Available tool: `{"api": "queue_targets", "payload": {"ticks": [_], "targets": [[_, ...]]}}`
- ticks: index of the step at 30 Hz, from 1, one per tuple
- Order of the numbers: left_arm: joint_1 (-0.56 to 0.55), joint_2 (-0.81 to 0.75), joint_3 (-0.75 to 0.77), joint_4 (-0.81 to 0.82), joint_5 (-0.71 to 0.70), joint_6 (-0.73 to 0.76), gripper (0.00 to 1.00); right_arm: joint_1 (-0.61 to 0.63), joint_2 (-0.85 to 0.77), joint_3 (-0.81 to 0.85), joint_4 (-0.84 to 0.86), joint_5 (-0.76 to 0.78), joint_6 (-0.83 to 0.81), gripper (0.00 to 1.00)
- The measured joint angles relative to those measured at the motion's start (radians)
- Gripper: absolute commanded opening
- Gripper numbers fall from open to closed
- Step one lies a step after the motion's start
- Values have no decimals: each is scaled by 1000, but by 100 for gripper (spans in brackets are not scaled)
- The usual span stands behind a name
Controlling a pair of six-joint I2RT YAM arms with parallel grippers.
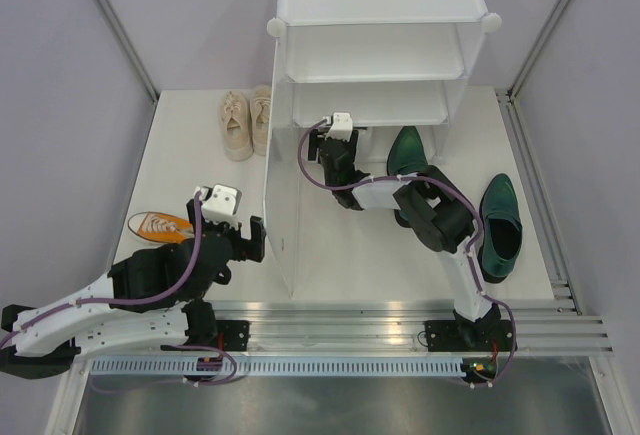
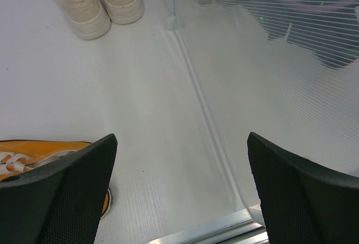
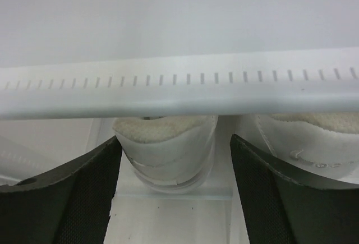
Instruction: Place and organize the shoes in the shoe cabinet
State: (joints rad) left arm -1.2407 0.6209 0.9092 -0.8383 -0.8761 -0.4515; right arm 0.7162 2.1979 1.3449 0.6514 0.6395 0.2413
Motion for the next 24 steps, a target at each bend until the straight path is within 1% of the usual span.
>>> {"api": "queue_targets", "payload": {"ticks": [1, 2, 3, 5, 6, 7, 8, 11, 12, 13, 14, 15, 24], "targets": [[0, 0, 0, 1, 4, 0, 100, 0, 5, 5, 3, 3, 0, 76], [0, 0, 0, 2, 6, 0, 100, 0, 9, 7, 8, 3, -1, 66], [0, 0, 0, 3, 10, 1, 100, 1, 11, 8, 11, 1, 0, 59], [0, 0, 0, 3, 14, 1, 100, 3, 12, 8, 20, -3, 4, 48], [0, 0, 0, 3, 15, 2, 100, 3, 12, 8, 22, -4, 6, 39], [0, 0, 0, 3, 15, 2, 100, 2, 12, 6, 25, -7, 10, 35], [0, 0, 0, 3, 15, 2, 100, 2, 12, 3, 31, -7, 13, 27], [0, 0, 0, 3, 16, 5, 100, 2, 12, -12, 56, -14, 19, 19], [0, 0, 0, 3, 17, 6, 100, 2, 12, -20, 71, -18, 20, 12], [0, 0, 0, 3, 18, 6, 100, 1, 12, -27, 85, -21, 21, 9], [0, 0, 0, 3, 19, 6, 100, 0, 12, -35, 101, -25, 21, 3], [0, 0, 0, 3, 19, 7, 100, -1, 12, -41, 112, -29, 19, 1], [0, 0, 0, 3, 23, 8, 100, -14, 11, -127, 275, -104, -16, 1]]}}
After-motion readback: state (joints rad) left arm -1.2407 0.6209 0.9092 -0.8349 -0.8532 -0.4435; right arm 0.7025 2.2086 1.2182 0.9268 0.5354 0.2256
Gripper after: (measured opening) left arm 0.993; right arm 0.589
